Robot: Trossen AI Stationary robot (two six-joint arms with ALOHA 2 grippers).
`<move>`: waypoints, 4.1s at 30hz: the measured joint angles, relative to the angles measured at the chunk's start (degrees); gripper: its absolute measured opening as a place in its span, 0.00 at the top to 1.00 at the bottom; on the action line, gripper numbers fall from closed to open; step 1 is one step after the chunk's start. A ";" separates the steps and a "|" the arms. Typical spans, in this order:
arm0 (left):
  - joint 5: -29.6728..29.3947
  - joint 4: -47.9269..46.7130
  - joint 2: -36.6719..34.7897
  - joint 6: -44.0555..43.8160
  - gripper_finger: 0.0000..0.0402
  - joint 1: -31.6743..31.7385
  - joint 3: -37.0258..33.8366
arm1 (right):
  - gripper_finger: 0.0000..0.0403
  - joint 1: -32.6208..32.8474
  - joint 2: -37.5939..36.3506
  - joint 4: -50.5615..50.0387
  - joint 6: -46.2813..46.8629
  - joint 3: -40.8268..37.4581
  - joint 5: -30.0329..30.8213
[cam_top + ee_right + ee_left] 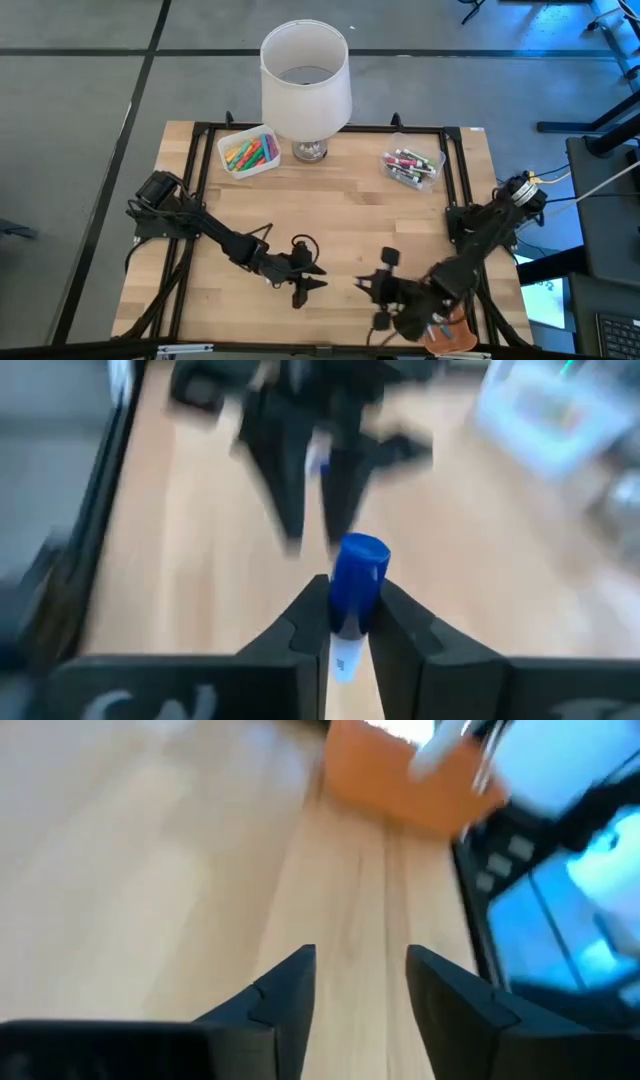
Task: Pick & Place Markers
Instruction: Put the dark blue mini marker into the orange bin
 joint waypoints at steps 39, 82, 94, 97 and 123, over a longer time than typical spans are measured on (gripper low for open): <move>20.23 -53.19 -11.27 -34.26 0.85 -3.00 0.00 | 0.36 17.10 0.06 -47.77 50.55 6.54 -31.71; 12.88 -63.34 -5.51 22.73 0.86 -0.82 0.04 | 0.36 17.07 0.06 -47.08 45.23 5.09 -18.53; -7.54 -54.17 -4.95 -1.50 0.88 -0.44 6.28 | 0.36 4.34 0.08 4.98 15.78 -13.58 -8.39; -12.68 -41.26 -5.01 1.18 0.89 -0.29 6.62 | 0.36 -0.25 0.12 28.49 1.10 -20.02 -14.61; -26.42 4.57 2.84 24.88 0.88 -0.56 6.82 | 0.40 -10.83 0.10 71.36 -21.33 -28.60 5.21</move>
